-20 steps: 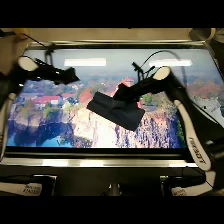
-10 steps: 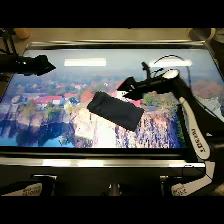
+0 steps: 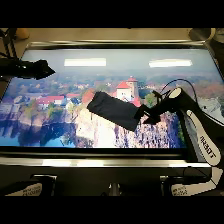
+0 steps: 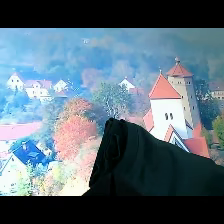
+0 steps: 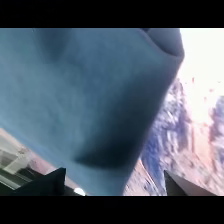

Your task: Fold the shirts.

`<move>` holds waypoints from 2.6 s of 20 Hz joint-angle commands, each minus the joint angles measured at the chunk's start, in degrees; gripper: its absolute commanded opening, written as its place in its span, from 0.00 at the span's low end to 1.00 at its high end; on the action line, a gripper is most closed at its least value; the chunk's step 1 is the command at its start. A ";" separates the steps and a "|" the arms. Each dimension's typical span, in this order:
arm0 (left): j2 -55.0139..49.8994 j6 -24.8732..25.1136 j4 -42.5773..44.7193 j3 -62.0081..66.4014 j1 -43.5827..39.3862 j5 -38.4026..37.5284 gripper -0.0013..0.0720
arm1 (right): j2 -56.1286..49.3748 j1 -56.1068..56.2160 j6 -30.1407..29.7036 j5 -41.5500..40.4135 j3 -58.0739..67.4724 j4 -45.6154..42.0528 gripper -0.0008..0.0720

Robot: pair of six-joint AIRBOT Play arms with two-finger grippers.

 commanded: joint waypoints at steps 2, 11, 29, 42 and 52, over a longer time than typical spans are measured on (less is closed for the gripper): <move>0.68 0.04 0.02 -0.09 0.04 -0.35 0.05 | -1.57 3.41 -1.20 -13.03 -3.58 8.39 0.19; 0.44 2.23 0.09 -0.15 0.15 1.33 0.05 | 6.58 -21.62 5.40 5.01 28.96 2.49 0.04; 0.35 5.25 0.04 -0.15 0.15 3.34 0.05 | 18.62 -53.70 13.03 35.19 38.47 -7.41 0.04; -0.74 5.20 0.02 -0.15 0.04 4.98 0.05 | 26.32 -53.72 10.21 33.68 3.69 -46.49 0.04; -3.32 -3.10 30.21 6.49 -7.13 4.17 0.04 | 23.61 -42.36 3.34 5.57 30.38 -42.23 0.84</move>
